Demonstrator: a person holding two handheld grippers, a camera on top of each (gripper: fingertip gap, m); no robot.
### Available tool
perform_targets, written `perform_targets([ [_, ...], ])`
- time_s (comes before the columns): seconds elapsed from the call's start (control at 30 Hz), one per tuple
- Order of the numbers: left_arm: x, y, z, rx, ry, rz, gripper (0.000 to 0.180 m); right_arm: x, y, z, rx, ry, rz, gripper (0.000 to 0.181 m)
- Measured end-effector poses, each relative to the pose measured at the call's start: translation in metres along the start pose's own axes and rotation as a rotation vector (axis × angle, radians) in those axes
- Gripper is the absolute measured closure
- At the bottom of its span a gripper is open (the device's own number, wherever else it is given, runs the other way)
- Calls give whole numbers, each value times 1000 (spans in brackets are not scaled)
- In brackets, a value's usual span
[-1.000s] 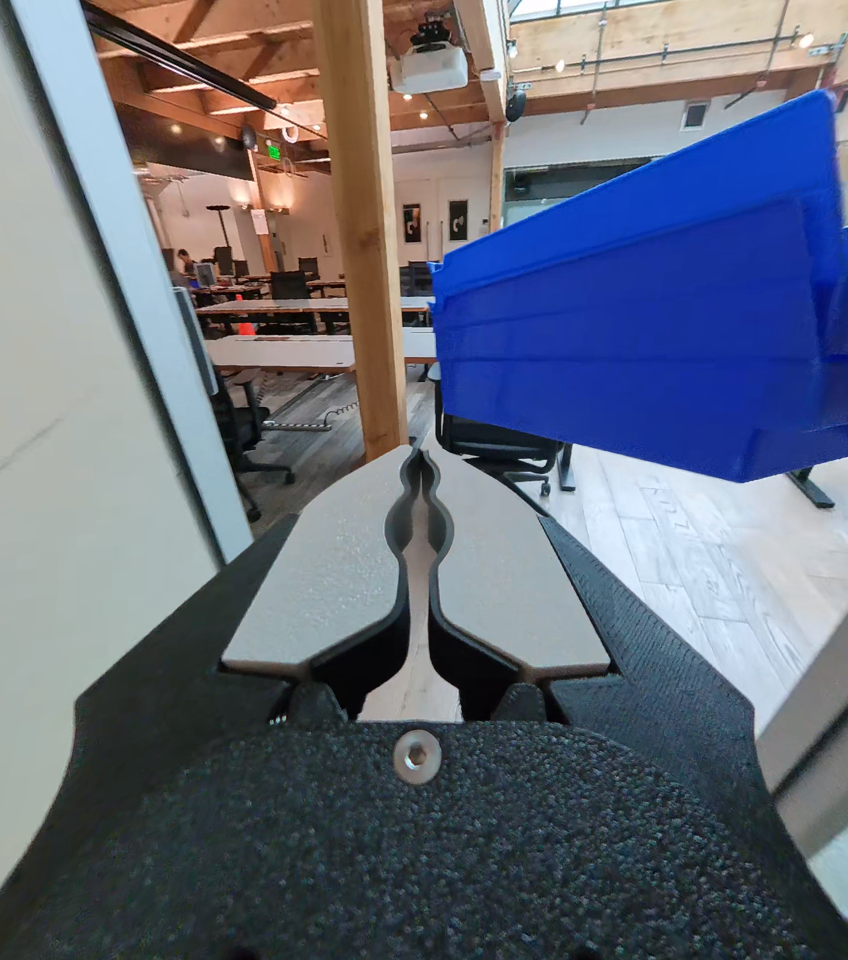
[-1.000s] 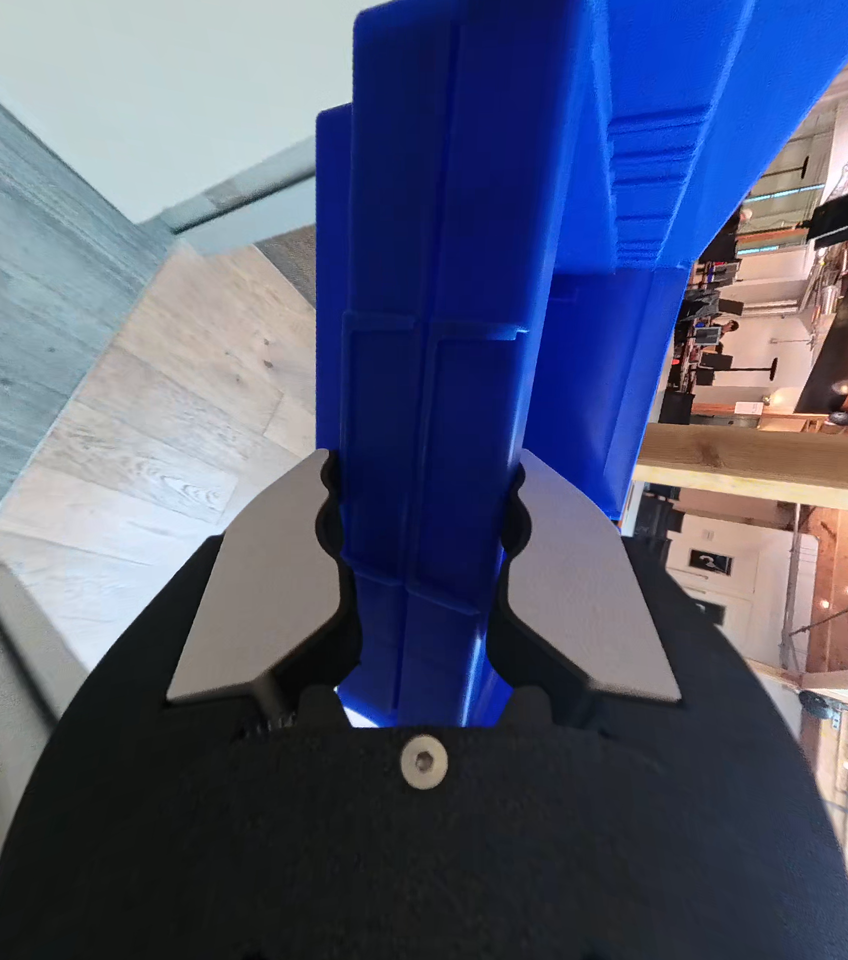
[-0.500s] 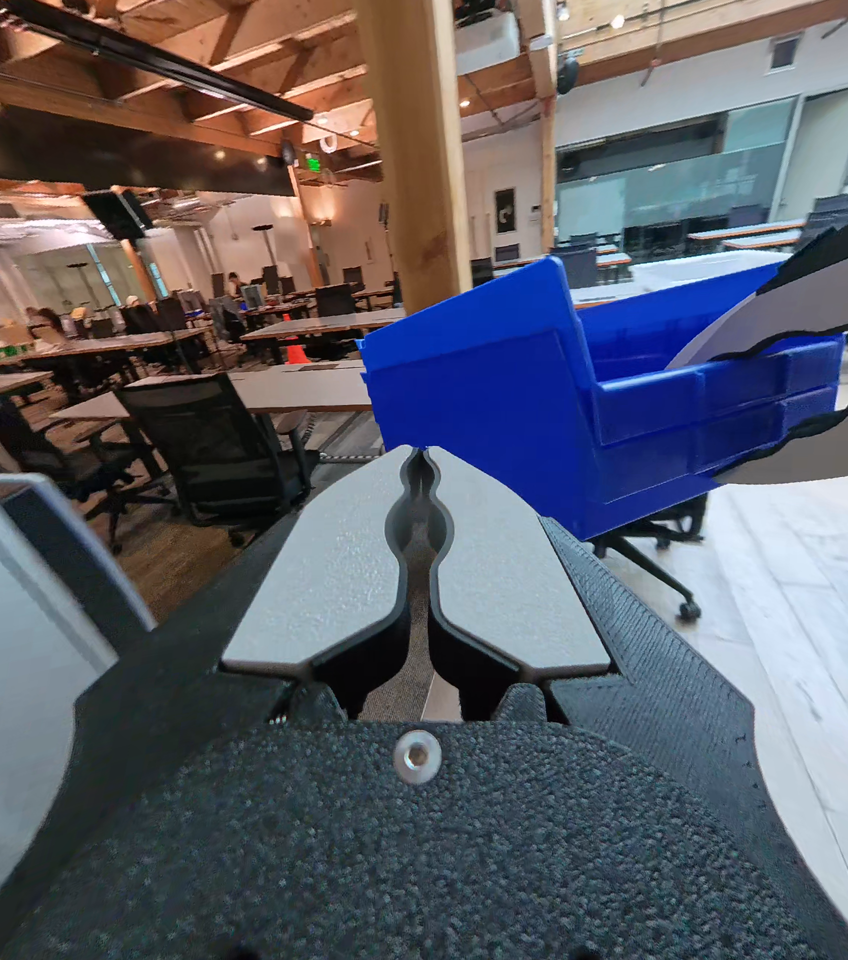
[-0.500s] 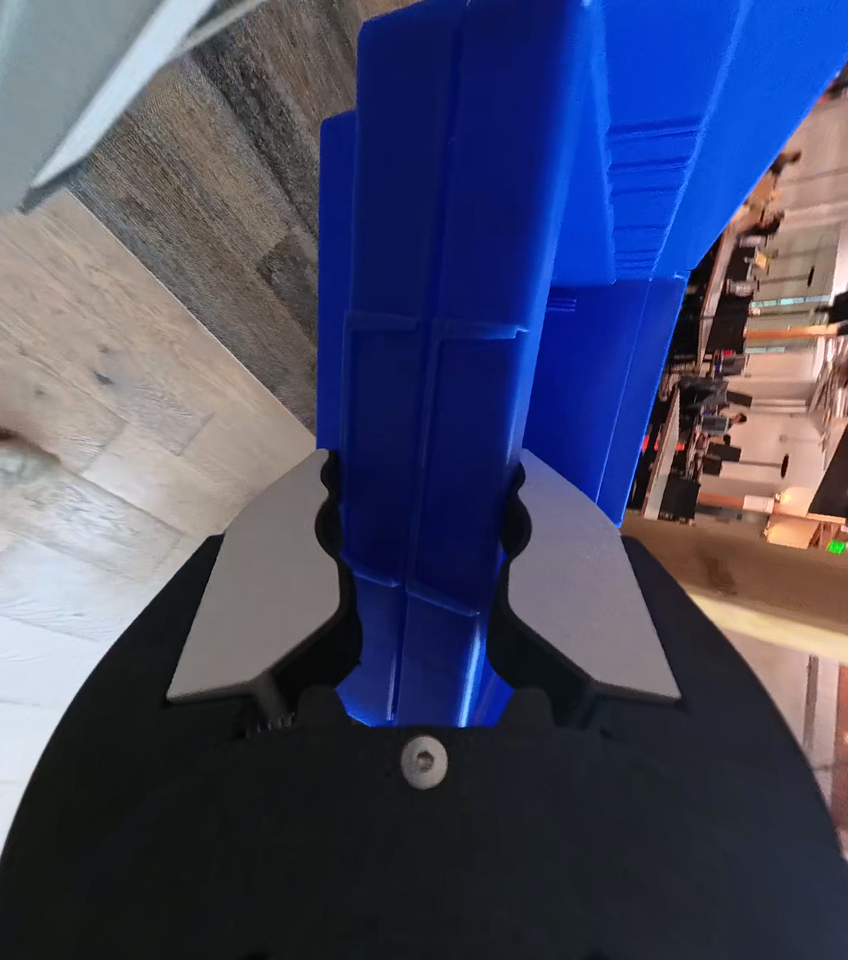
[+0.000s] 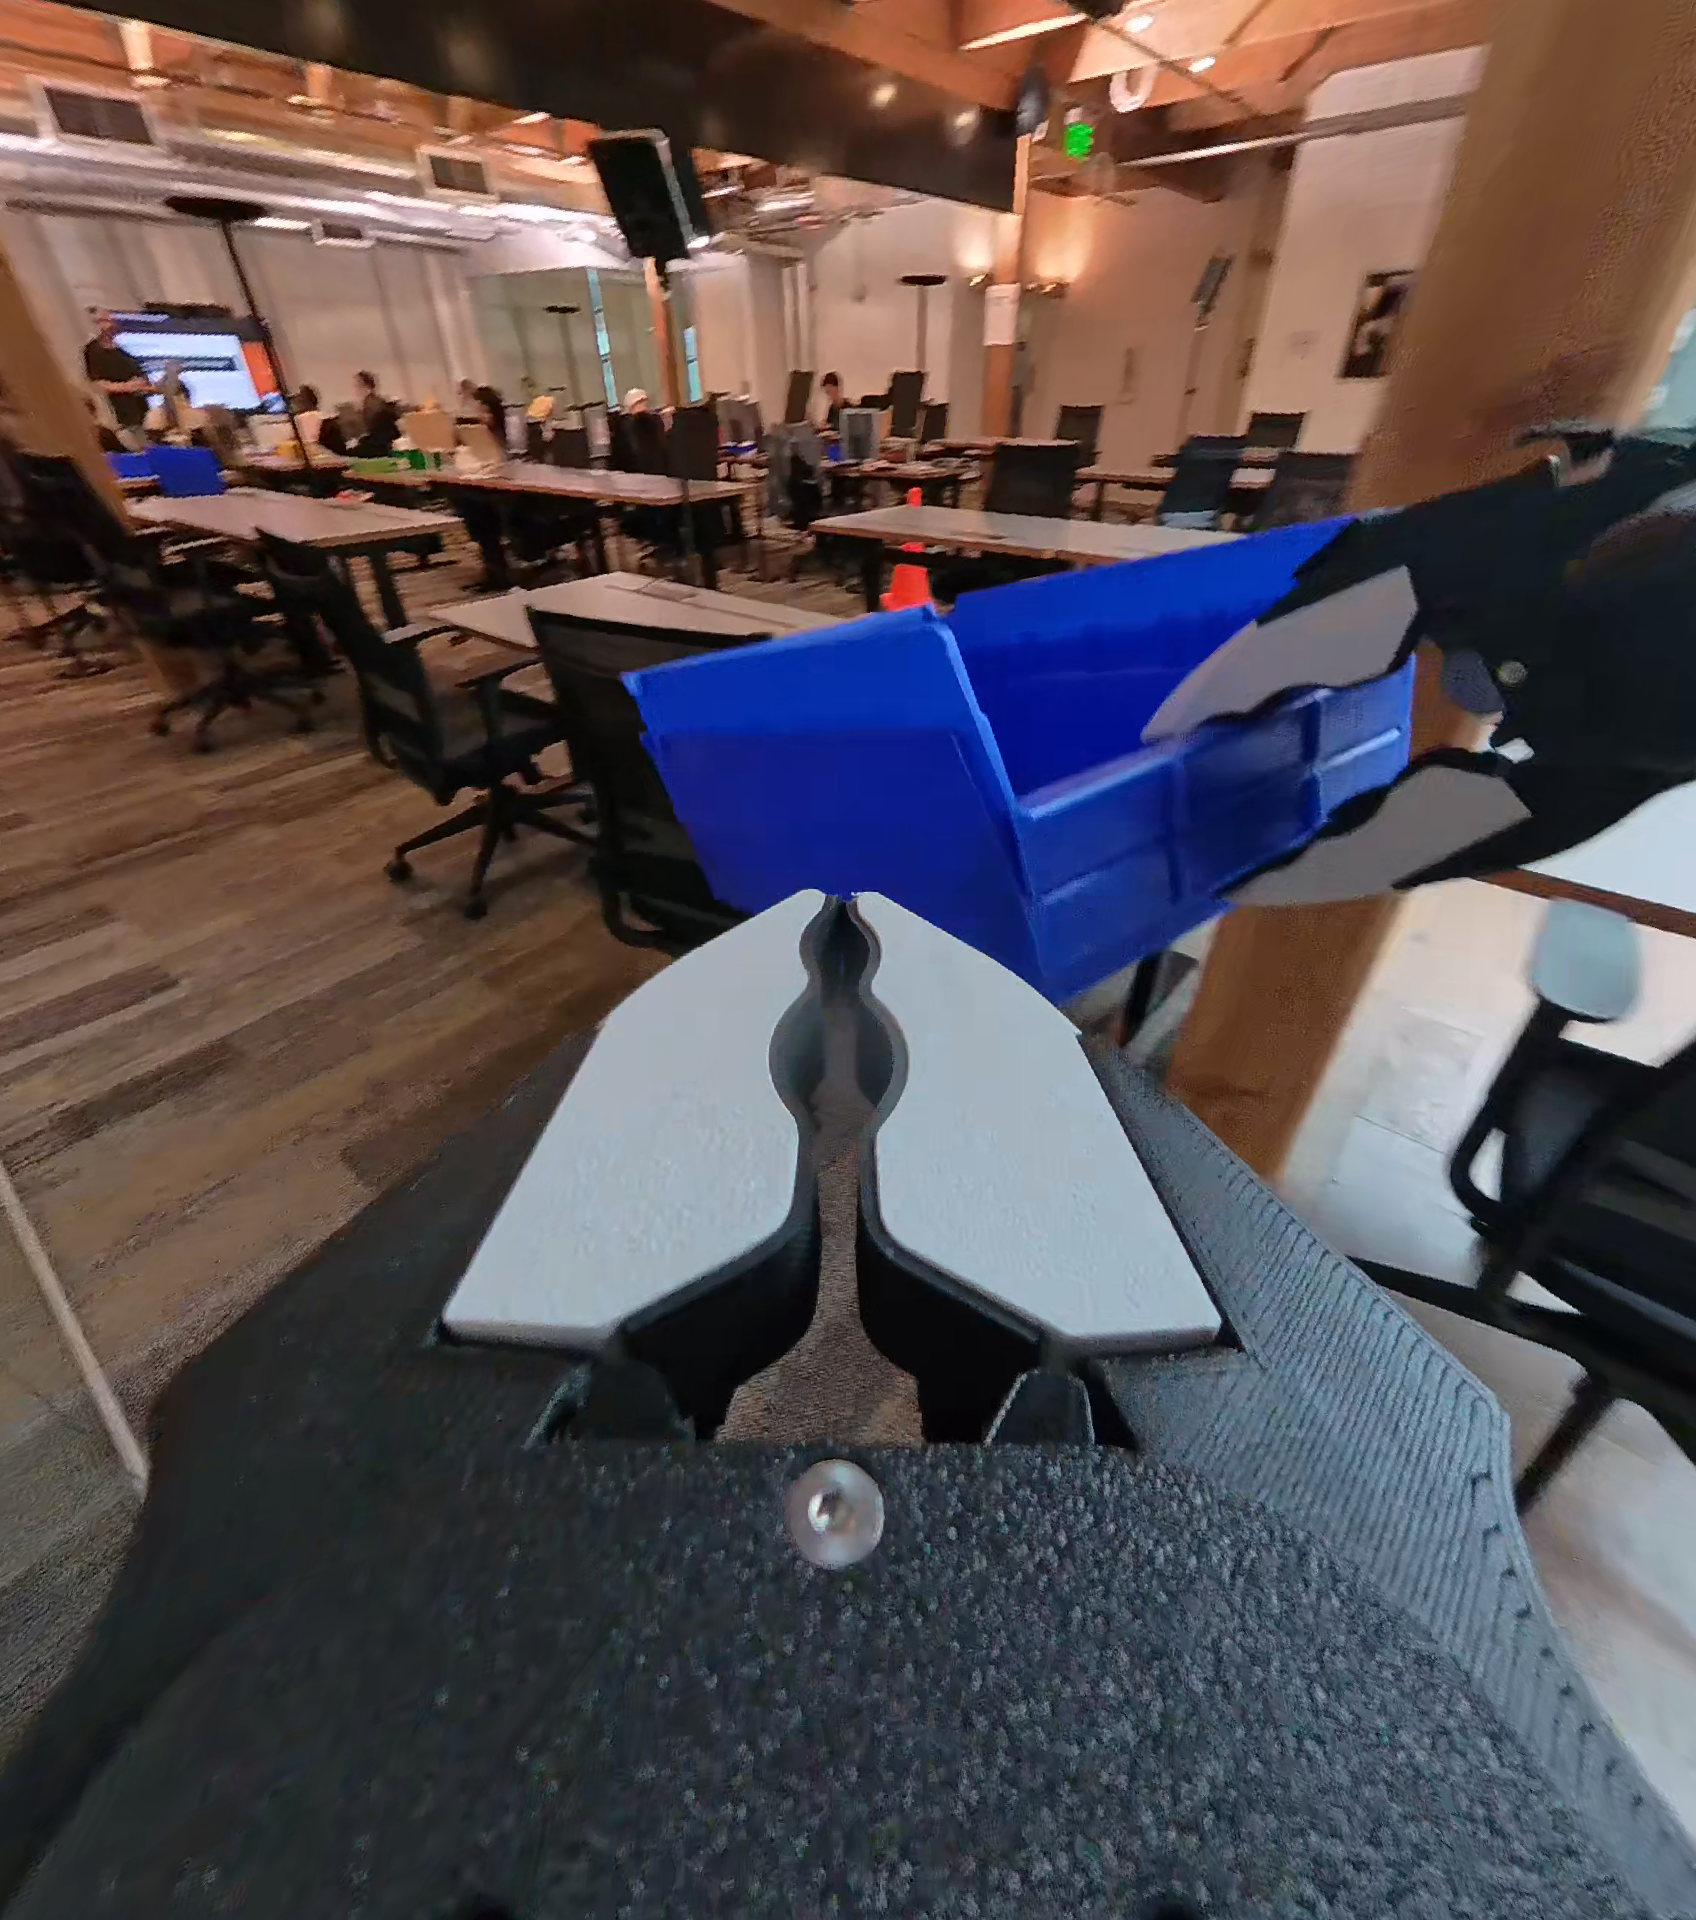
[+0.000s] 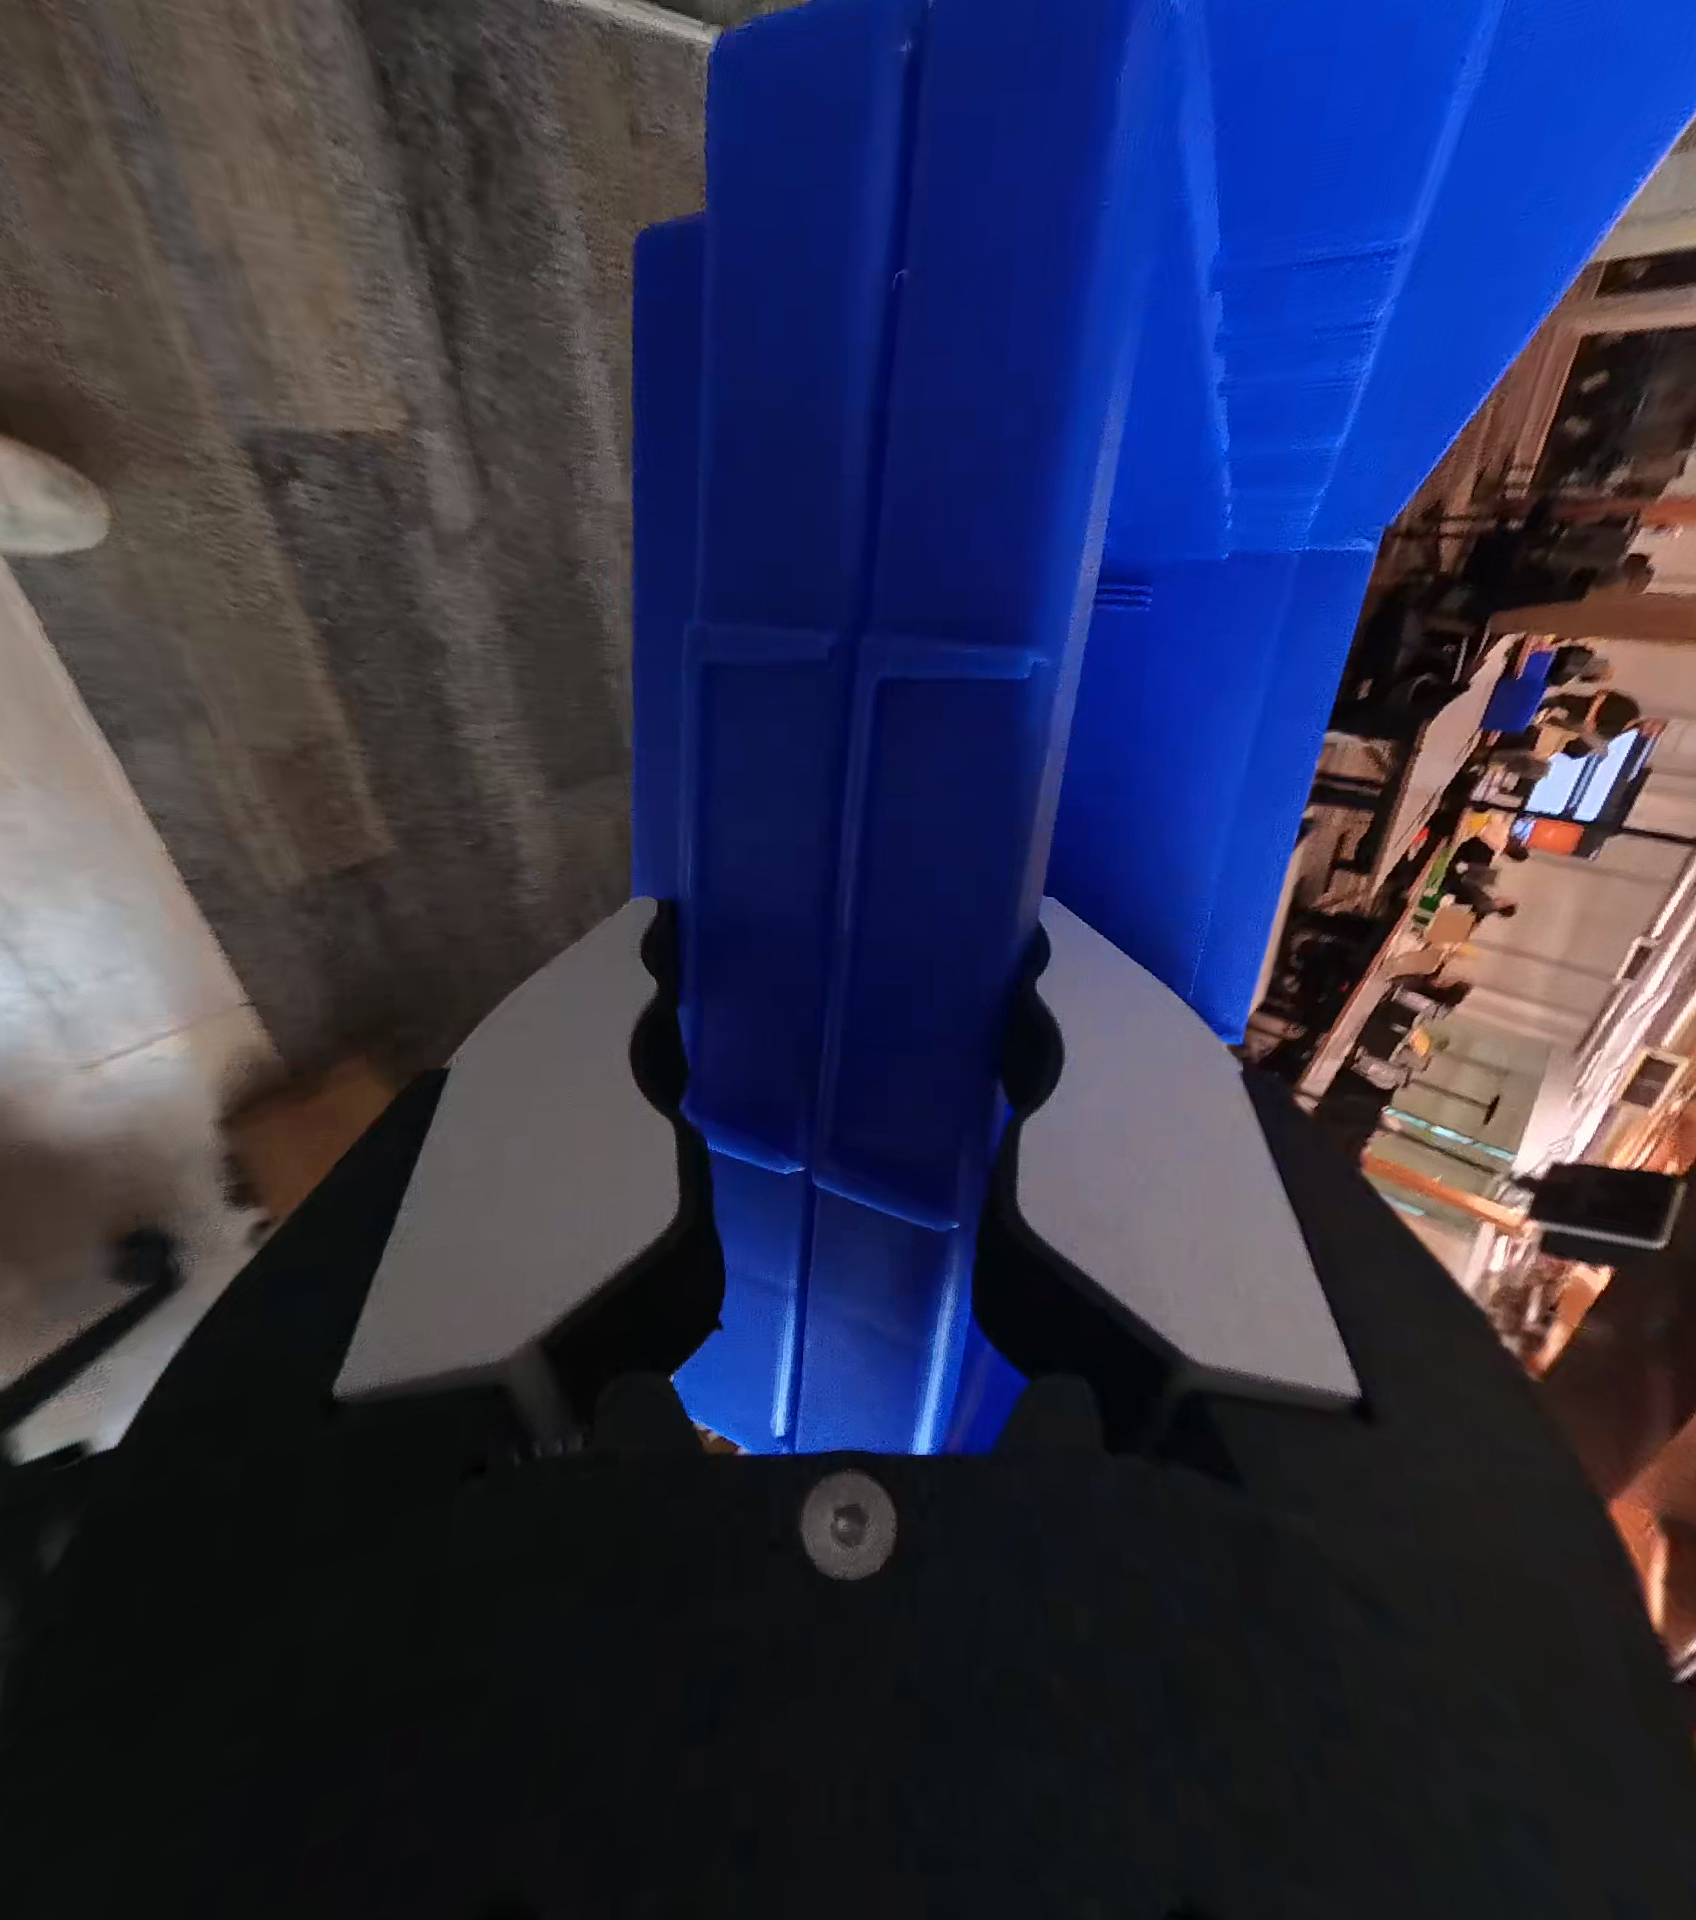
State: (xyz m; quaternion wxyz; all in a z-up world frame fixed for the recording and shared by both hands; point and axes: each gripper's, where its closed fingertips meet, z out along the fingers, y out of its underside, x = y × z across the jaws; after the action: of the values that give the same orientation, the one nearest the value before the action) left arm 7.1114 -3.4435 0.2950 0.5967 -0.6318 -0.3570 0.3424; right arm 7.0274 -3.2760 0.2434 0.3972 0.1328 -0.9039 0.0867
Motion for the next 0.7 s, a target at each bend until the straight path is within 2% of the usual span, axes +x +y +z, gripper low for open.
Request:
perform_targets([
  [0.27, -173, -3, 200, -24, -157, 10, 180, 234, 53, 231, 90, 65, -95, 121],
  [0.7, -445, -16, 505, -117, -280, 65, 180, 548, 66, 573, 288, 115, -165, 121],
])
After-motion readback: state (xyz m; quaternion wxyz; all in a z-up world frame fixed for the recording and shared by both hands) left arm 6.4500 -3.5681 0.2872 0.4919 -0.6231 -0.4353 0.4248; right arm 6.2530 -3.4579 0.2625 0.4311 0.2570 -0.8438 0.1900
